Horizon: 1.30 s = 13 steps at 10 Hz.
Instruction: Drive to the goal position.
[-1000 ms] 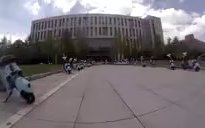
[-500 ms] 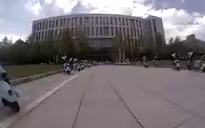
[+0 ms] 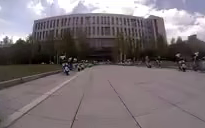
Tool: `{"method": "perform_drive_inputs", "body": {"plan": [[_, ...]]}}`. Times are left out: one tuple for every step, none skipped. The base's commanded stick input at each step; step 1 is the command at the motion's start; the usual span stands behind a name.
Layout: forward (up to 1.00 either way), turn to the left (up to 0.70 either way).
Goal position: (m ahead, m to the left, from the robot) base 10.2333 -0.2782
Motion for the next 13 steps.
{"method": "perform_drive_inputs", "body": {"plan": [[0.70, 0.00], [0.70, 0.00], [0.70, 0.00], [0.70, 0.00], [0.70, 0.00], [0.70, 0.00], [0.70, 0.01], [0.70, 0.03], [0.70, 0.05], [0.70, 0.27], [0.70, 0.00], [0.70, 0.00], [0.70, 0.00]]}}
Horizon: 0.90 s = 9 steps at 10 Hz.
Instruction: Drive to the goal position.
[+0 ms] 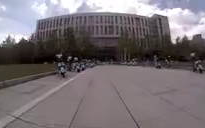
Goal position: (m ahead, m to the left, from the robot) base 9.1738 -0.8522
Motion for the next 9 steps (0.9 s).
{"method": "perform_drive_inputs", "body": {"plan": [[0.70, 0.00], [0.70, 0.00], [0.70, 0.00], [0.70, 0.00], [0.70, 0.00], [0.70, 0.00], [0.70, 0.00], [0.70, 0.00], [0.70, 0.00]]}}
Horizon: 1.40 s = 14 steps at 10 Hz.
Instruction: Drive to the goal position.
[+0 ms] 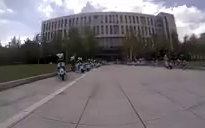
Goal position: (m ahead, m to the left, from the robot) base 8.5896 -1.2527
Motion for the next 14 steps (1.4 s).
{"method": "perform_drive_inputs", "body": {"plan": [[0.70, 0.00], [0.70, 0.00], [0.70, 0.00], [0.70, 0.00], [0.70, 0.00], [0.70, 0.00], [0.70, 0.00], [0.70, 0.00], [0.70, 0.00], [0.70, 0.00], [0.70, 0.00], [0.70, 0.00], [0.70, 0.00], [0.70, 0.00]]}}
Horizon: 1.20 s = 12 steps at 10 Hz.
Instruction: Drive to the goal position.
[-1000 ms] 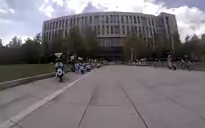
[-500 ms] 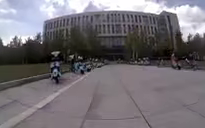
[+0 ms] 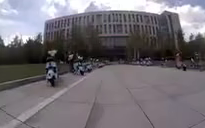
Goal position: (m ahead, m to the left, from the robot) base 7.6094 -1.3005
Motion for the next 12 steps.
{"method": "perform_drive_inputs", "body": {"plan": [[0.70, 0.00], [0.70, 0.00], [0.70, 0.00], [0.70, 0.00], [0.70, 0.00], [0.70, 0.00], [0.70, 0.00], [0.70, 0.00], [0.70, 0.00], [0.70, 0.00], [0.70, 0.00], [0.70, 0.00]]}}
